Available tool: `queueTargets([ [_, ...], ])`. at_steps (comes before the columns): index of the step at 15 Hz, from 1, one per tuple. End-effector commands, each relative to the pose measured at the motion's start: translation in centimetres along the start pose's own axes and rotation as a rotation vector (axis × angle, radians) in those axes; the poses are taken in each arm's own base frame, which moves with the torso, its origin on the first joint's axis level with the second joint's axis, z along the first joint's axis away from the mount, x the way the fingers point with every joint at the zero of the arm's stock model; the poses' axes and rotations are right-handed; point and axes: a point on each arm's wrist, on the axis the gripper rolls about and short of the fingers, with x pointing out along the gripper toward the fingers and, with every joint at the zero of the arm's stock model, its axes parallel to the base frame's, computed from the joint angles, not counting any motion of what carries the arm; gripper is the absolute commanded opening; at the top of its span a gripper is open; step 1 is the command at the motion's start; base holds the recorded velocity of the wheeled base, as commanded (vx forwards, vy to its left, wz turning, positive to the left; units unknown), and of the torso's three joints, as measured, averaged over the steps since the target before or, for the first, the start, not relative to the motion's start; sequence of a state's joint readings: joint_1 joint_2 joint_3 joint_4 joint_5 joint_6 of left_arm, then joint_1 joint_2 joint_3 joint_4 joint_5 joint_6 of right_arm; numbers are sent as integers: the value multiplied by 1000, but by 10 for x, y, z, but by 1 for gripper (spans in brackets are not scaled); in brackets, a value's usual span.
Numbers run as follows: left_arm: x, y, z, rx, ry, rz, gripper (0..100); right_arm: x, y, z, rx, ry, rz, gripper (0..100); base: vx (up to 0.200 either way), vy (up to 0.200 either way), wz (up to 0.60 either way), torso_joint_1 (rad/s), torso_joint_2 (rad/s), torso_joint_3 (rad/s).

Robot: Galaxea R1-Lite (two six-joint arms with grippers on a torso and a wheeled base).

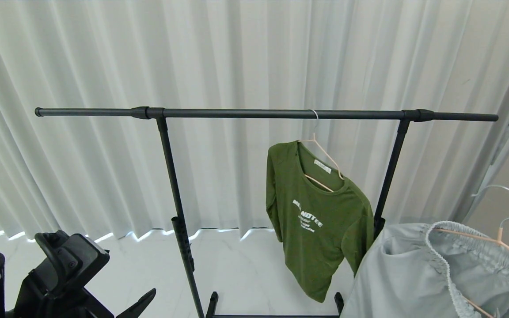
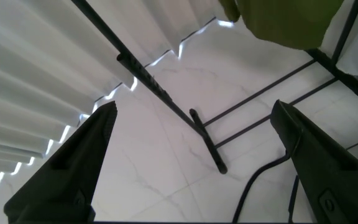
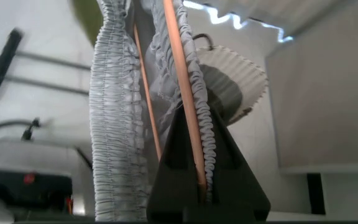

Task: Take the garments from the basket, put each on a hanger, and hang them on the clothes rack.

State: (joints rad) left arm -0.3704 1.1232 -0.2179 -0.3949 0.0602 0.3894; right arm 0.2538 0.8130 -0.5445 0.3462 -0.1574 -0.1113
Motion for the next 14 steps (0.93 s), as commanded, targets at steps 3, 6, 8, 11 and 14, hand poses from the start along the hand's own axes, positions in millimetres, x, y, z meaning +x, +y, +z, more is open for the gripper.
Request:
queueTargets([
  [3, 0, 0, 0, 1, 1, 0, 100, 9, -7, 8, 59, -9, -82, 0, 0, 0, 0, 0, 0, 0],
  [6, 0, 0, 0, 2, 1, 5, 100, 16, -8, 16, 61, -36, -78, 0, 0, 0, 0, 0, 0, 0],
  [8, 0, 0, 0, 2, 1, 5, 100, 19, -8, 21, 65, -64, -54, 0, 0, 0, 0, 0, 0, 0],
  [11, 0, 0, 0, 3, 2, 3, 100, 26, -9, 32, 65, -116, -26, 0, 0, 0, 0, 0, 0, 0],
  [14, 0, 0, 0, 1, 3, 7, 100, 26, -8, 32, 64, -115, -24, 0, 0, 0, 0, 0, 0, 0],
])
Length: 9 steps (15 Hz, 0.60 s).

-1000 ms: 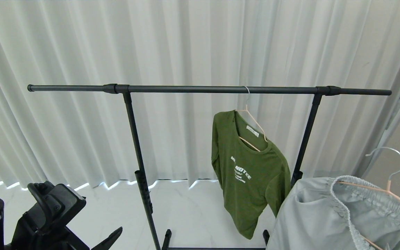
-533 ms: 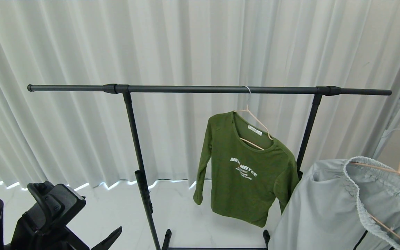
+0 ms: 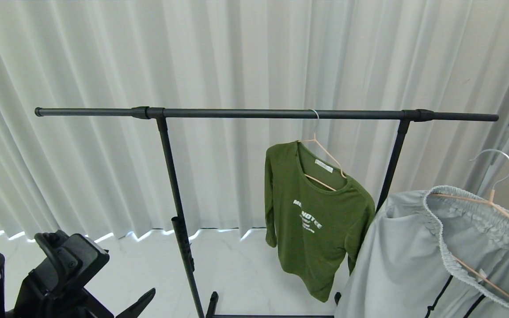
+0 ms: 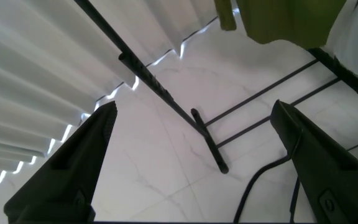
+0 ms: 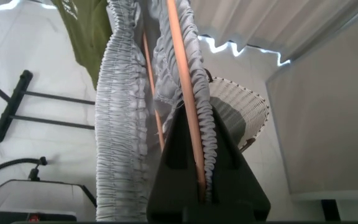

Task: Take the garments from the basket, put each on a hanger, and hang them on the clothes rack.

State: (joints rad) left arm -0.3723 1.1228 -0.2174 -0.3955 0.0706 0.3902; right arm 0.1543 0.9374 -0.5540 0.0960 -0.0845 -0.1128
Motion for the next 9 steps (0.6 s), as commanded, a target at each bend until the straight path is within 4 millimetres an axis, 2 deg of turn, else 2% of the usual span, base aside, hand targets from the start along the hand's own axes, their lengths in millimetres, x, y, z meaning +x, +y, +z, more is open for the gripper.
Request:
queueTargets([
  [1, 0, 0, 0, 0, 3, 5, 100, 2, 0, 0, -2, 8, 2, 0, 0, 0, 0, 0, 0, 0],
  [3, 1, 0, 0, 0, 6, 7, 100, 1, 0, 0, -2, 5, 1, 0, 0, 0, 0, 0, 0, 0],
  [7, 1, 0, 0, 0, 5, 6, 100, 1, 0, 1, -1, 2, 1, 0, 0, 200, 0, -4, 1, 2],
  [9, 1, 0, 0, 1, 4, 6, 100, 1, 0, 0, -1, 4, 1, 0, 0, 0, 0, 0, 0, 0],
])
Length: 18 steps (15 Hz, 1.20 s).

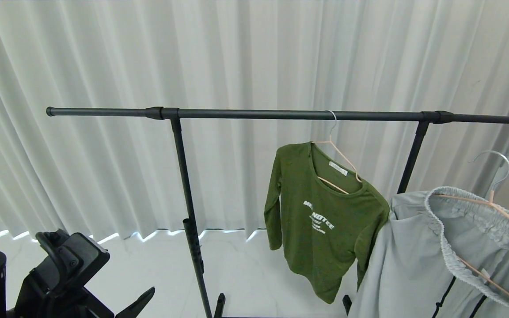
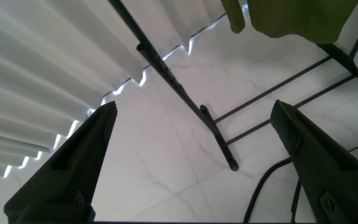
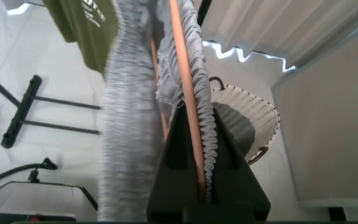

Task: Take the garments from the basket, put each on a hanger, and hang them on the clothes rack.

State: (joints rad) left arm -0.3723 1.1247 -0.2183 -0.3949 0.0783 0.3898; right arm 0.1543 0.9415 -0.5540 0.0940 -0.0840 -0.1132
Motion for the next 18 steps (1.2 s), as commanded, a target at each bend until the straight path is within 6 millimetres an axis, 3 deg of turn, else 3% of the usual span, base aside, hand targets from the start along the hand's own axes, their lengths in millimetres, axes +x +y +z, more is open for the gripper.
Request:
queueTargets([
  [1, 0, 0, 0, 0, -1, 0, 100, 0, 0, 0, -1, 0, 0, 0, 0, 0, 0, 0, 0, 0],
  [5, 0, 0, 0, 0, 1, -1, 100, -1, 0, 0, -2, -5, 4, 0, 0, 0, 0, 0, 0, 0],
  [9, 0, 0, 0, 1, -1, -1, 100, -15, 5, 4, -17, -105, 157, 0, 0, 0, 0, 0, 0, 0],
  [14, 0, 0, 0, 2, -1, -1, 100, -34, 12, 26, -10, -250, 402, 0, 0, 0, 0, 0, 0, 0],
  [18, 0, 0, 1, 0, -6, 0, 100, -25, 18, 45, -10, -242, 453, 0, 0, 0, 0, 0, 0, 0],
])
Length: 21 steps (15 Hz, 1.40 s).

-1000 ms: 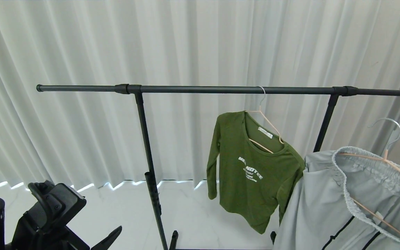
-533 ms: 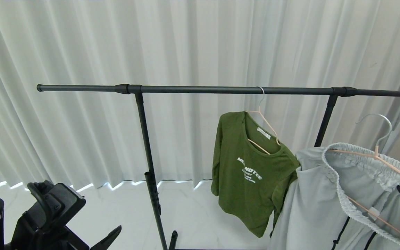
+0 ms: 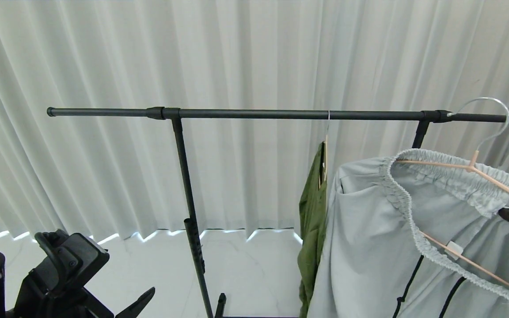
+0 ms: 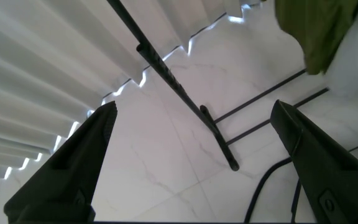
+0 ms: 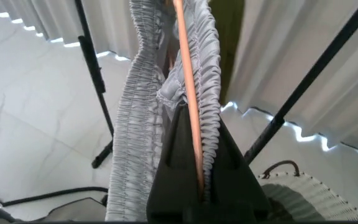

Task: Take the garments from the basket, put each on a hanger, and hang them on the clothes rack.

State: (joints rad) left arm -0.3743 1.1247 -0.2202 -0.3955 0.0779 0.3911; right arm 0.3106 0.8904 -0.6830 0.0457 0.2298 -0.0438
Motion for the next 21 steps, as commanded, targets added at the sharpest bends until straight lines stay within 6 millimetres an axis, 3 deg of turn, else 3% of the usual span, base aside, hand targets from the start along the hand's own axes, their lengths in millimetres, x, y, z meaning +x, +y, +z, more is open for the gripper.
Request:
queueTargets([
  [1, 0, 0, 1, 0, -4, 2, 100, 16, -2, 7, 4, 29, 13, 0, 0, 0, 0, 0, 0, 0],
  [10, 0, 0, 1, 1, -2, 3, 100, 46, -30, 3, 40, 96, -262, 0, 0, 0, 0, 0, 0, 0],
  [21, 0, 0, 0, 1, -2, 0, 100, 66, -43, 13, 41, 86, -315, 0, 200, 0, 0, 1, 4, 3],
])
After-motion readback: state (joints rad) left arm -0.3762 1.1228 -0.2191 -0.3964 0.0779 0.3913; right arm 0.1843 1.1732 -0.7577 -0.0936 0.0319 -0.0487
